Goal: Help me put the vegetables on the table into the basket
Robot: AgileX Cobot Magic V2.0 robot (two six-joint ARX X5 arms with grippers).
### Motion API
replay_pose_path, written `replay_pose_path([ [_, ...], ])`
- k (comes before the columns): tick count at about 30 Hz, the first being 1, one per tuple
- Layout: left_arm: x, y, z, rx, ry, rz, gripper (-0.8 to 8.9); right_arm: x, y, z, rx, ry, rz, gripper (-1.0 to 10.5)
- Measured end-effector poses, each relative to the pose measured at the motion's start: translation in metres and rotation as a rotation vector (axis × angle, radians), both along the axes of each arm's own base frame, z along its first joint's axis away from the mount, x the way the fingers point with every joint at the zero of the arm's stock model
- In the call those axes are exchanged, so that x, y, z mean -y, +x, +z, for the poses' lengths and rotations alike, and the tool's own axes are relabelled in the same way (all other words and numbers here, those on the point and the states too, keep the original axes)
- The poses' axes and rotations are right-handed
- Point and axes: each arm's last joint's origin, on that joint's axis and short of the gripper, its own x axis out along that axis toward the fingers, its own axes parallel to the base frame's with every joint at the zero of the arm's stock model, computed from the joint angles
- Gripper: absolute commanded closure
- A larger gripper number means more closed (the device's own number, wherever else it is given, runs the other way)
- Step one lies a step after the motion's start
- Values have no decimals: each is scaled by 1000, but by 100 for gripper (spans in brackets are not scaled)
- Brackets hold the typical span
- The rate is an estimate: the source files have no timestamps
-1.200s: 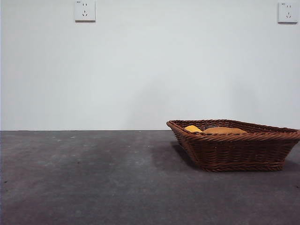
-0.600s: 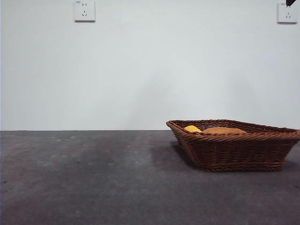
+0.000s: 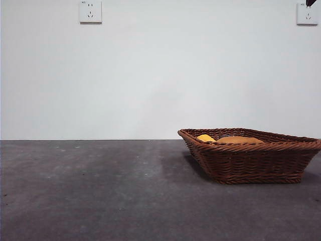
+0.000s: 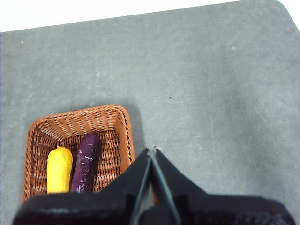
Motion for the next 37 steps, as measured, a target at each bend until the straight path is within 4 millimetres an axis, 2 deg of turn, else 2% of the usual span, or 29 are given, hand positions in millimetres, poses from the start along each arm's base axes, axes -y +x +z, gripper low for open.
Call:
replay_pose_path([
  [2, 0, 0, 0, -5, 0, 0, 817, 5, -5, 2, 8, -25, -42, 946],
  [3, 0, 0, 0, -7, 0, 0, 817, 7, -14, 5, 33, -37, -62, 946],
  [6, 0, 1, -1, -14, 0, -2, 817, 8, -67, 21, 233, -2, -36, 946],
  [8, 0, 1, -2, -21, -1, -3, 817, 11, -106, 20, 431, 36, -20, 946],
  [11, 0, 2, -3, -33, -1, -3, 817, 24, -147, -15, 701, 14, -123, 946],
  [14, 0, 2, -3, -37, -1, -3, 817, 31, -165, -58, 796, -31, -241, 946],
  [16, 0, 2, -3, -39, -1, -3, 817, 34, -176, -95, 813, -53, -297, 946],
  [19, 0, 2, -3, -39, -1, -3, 817, 37, -184, -147, 822, -55, -332, 946],
  [22, 0, 2, -3, -39, -1, -3, 817, 38, -182, -191, 795, -42, -332, 946],
  [24, 0, 2, -3, -39, -1, -3, 817, 38, -178, -220, 734, -31, -263, 946],
  [26, 0, 2, -3, -39, -1, -3, 817, 36, -175, -242, 675, -14, -180, 946],
  [28, 0, 2, -3, -39, -1, -3, 817, 35, -173, -256, 635, -8, -107, 946],
  [30, 0, 2, -3, -39, -1, -3, 817, 34, -173, -261, 627, -13, -68, 946],
  [37, 0, 2, -3, -39, -1, -3, 817, 34, -178, -267, 609, -71, -37, 946],
])
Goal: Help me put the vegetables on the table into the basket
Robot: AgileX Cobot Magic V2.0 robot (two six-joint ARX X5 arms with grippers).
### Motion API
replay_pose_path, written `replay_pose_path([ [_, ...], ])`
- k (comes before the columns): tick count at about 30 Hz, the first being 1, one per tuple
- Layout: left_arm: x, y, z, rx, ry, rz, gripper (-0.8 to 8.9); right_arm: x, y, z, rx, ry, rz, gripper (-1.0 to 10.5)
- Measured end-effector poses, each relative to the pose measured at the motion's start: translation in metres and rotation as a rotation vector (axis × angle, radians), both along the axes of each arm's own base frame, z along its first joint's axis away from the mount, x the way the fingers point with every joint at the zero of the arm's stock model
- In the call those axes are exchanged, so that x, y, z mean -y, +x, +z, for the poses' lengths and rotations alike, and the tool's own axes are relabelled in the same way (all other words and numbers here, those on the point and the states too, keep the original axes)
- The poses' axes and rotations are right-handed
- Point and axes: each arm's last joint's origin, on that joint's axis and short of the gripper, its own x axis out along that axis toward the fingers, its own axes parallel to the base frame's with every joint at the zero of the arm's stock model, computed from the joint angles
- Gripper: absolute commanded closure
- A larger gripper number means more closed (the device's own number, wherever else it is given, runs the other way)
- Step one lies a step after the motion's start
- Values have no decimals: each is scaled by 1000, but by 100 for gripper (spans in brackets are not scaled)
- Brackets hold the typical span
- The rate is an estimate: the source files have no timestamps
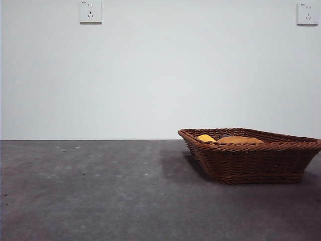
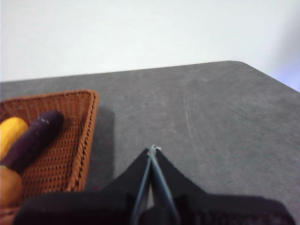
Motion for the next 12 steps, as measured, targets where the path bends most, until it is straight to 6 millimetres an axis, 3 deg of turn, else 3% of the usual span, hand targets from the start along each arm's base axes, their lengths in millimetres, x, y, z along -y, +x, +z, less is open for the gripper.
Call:
replay_pose_path([
  [12, 0, 0, 0, 0, 0, 0, 817, -1, -4, -10, -93, -22, 29, 946],
])
